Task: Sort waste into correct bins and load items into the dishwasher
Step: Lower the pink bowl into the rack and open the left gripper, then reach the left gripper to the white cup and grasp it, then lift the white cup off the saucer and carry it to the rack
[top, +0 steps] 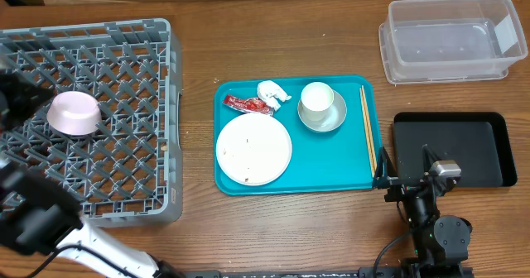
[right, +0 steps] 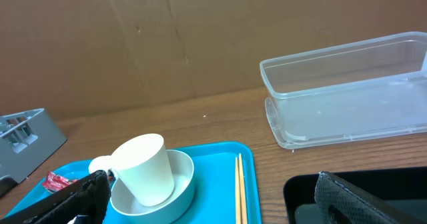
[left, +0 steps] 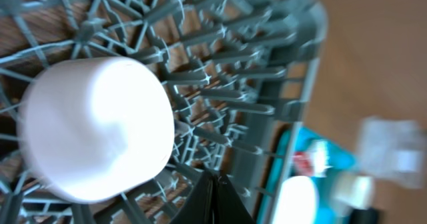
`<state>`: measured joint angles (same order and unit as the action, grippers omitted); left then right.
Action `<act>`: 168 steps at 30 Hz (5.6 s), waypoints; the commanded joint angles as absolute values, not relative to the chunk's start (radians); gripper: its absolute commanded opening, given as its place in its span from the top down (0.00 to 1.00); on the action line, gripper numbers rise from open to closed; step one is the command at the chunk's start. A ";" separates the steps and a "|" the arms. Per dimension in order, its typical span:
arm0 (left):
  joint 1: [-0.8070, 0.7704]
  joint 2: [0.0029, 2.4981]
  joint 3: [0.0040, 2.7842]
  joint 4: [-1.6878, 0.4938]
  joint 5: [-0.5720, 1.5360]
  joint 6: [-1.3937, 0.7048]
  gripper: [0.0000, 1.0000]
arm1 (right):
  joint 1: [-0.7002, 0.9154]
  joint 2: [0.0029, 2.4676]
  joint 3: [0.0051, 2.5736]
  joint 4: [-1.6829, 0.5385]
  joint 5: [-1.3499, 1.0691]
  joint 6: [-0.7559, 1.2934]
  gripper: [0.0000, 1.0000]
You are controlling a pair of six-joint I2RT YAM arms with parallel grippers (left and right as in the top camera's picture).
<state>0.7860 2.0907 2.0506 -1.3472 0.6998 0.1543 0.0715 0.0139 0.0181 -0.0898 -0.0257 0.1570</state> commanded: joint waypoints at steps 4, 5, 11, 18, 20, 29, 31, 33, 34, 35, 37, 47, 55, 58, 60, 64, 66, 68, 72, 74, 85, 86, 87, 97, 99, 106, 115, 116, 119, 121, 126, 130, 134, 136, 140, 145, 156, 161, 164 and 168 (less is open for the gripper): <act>0.567 2.066 2.049 -1.304 -0.103 -0.146 0.96 | 0.066 0.003 0.008 -0.084 -0.020 0.160 0.00; 0.552 2.066 2.044 -1.298 -0.154 -0.192 0.96 | 0.066 0.003 0.008 -0.084 -0.020 0.160 0.01; 0.517 2.070 2.042 -1.279 -0.183 -0.224 0.96 | 0.066 0.003 0.008 -0.084 -0.020 0.160 0.00; 0.517 2.075 1.905 -1.199 -0.094 -0.152 0.96 | 0.066 0.003 0.008 -0.084 -0.020 0.160 0.00; 0.518 2.075 1.880 -1.187 -0.089 -0.154 0.96 | 0.066 0.003 0.008 -0.084 -0.020 0.160 0.00; 0.564 2.074 1.885 -1.228 -0.208 -0.232 0.96 | 0.066 0.003 0.008 -0.084 -0.020 0.160 0.00; 0.580 2.072 1.923 -1.270 -0.173 -0.260 0.96 | 0.066 0.003 0.008 -0.084 -0.020 0.160 0.00; 0.589 2.065 1.976 -1.311 -0.107 -0.258 0.96 | 0.066 0.003 0.008 -0.084 -0.020 0.160 0.00; 0.591 2.060 2.014 -1.333 -0.065 -0.259 0.96 | 0.066 0.003 0.008 -0.084 -0.020 0.160 0.00; 0.591 2.054 2.064 -1.359 -0.008 -0.259 0.96 | 0.066 0.003 0.008 -0.084 -0.020 0.160 0.00; 0.590 2.040 2.137 -1.385 0.105 -0.259 0.96 | 0.066 0.003 0.008 -0.084 -0.020 0.160 0.00; 0.422 1.958 2.264 -1.271 1.207 -0.228 0.00 | 0.066 0.003 0.008 -0.084 -0.020 0.160 0.00; -0.011 1.959 2.260 -1.333 0.880 0.039 0.08 | 0.066 0.003 0.008 -0.084 -0.020 0.160 0.00; -0.193 1.959 2.260 -1.311 0.617 0.038 0.13 | 0.066 0.003 0.008 -0.084 -0.020 0.160 0.00; -0.323 1.964 2.260 -1.291 0.407 0.036 0.17 | 0.066 0.003 0.008 -0.084 -0.020 0.160 0.00; -0.523 2.017 2.260 -1.227 0.062 0.020 0.20 | 0.066 0.003 0.008 -0.084 -0.020 0.160 0.00; -0.589 2.063 2.260 -1.197 -0.026 0.019 0.23 | 0.066 0.003 0.008 -0.084 -0.020 0.160 0.00; -0.629 2.107 2.260 -1.183 -0.028 0.020 0.26 | 0.066 0.003 0.008 -0.084 -0.020 0.160 0.00; -0.667 2.208 2.260 -1.168 -0.020 0.019 0.31 | 0.066 0.003 0.008 -0.084 -0.020 0.160 0.00; -0.675 2.253 2.260 -1.161 -0.004 0.020 0.39 | 0.066 0.003 0.008 -0.084 -0.020 0.160 0.00; -0.701 2.356 2.260 -1.120 0.115 0.024 0.51 | 0.066 0.003 0.008 -0.084 -0.020 0.160 0.00; -0.701 2.356 2.260 -1.121 0.130 0.027 0.52 | 0.066 0.003 0.008 -0.084 -0.020 0.160 0.00; -0.701 2.356 2.260 -1.123 0.139 0.027 0.52 | 0.066 0.003 0.008 -0.084 -0.020 0.160 0.00; -0.703 2.359 2.260 -1.160 0.159 0.026 0.60 | 0.066 0.003 0.008 -0.084 -0.020 0.160 0.00; -0.704 2.369 2.260 -1.182 0.158 0.026 0.62 | 0.066 0.003 0.008 -0.084 -0.020 0.160 0.00; -0.707 2.422 2.260 -1.221 0.158 0.022 0.77 | 0.066 0.003 0.008 -0.084 -0.020 0.160 0.00; -0.691 2.396 2.423 -1.265 0.155 -0.026 0.96 | 0.066 0.003 0.008 -0.084 -0.020 0.160 0.00; -0.686 2.389 2.469 -1.280 0.158 -0.035 0.96 | 0.066 0.003 0.008 -0.084 -0.020 0.160 0.00; -0.669 2.364 2.606 -1.317 0.165 -0.087 0.96 | 0.066 0.003 0.008 -0.084 -0.020 0.160 0.01; -0.655 2.347 2.686 -1.333 0.200 -0.115 0.96 | 0.066 0.003 0.008 -0.084 -0.020 0.160 0.00; -0.586 2.281 2.846 -1.396 0.236 -0.165 0.96 | 0.066 0.003 0.008 -0.084 -0.020 0.160 0.00; -0.440 2.197 2.891 -1.480 0.187 -0.323 0.96 | 0.066 0.003 0.008 -0.084 -0.020 0.160 0.00; -0.195 2.109 2.891 -1.619 0.176 -0.443 0.96 | 0.066 0.003 0.008 -0.084 -0.020 0.160 0.00; -0.078 2.089 2.891 -1.689 0.184 -0.451 0.96 | 0.066 0.003 0.008 -0.084 -0.020 0.160 0.00; 0.128 2.053 2.840 -1.690 0.385 -0.344 0.96 | 0.066 0.003 0.008 -0.084 -0.020 0.160 0.00; 0.394 2.046 2.709 -1.690 0.744 -0.283 0.96 | 0.066 0.003 0.008 -0.084 -0.020 0.160 0.00; 0.611 2.053 2.316 -1.441 1.071 0.210 0.96 | 0.066 0.003 0.008 -0.084 -0.020 0.160 0.00; 0.648 2.054 2.106 -1.235 1.257 0.355 0.96 | 0.066 0.003 0.008 -0.084 -0.020 0.160 0.00; 0.651 2.054 1.983 -1.084 1.312 0.352 0.96 | 0.066 0.003 0.008 -0.084 -0.020 0.160 0.00; 0.662 2.054 1.865 -0.880 1.419 0.324 0.96 | 0.066 0.003 0.008 -0.084 -0.020 0.160 0.00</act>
<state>0.6476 2.0686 1.9305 -0.9699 1.2476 0.2886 0.0715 0.0139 0.0181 -0.0895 -0.0257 0.1566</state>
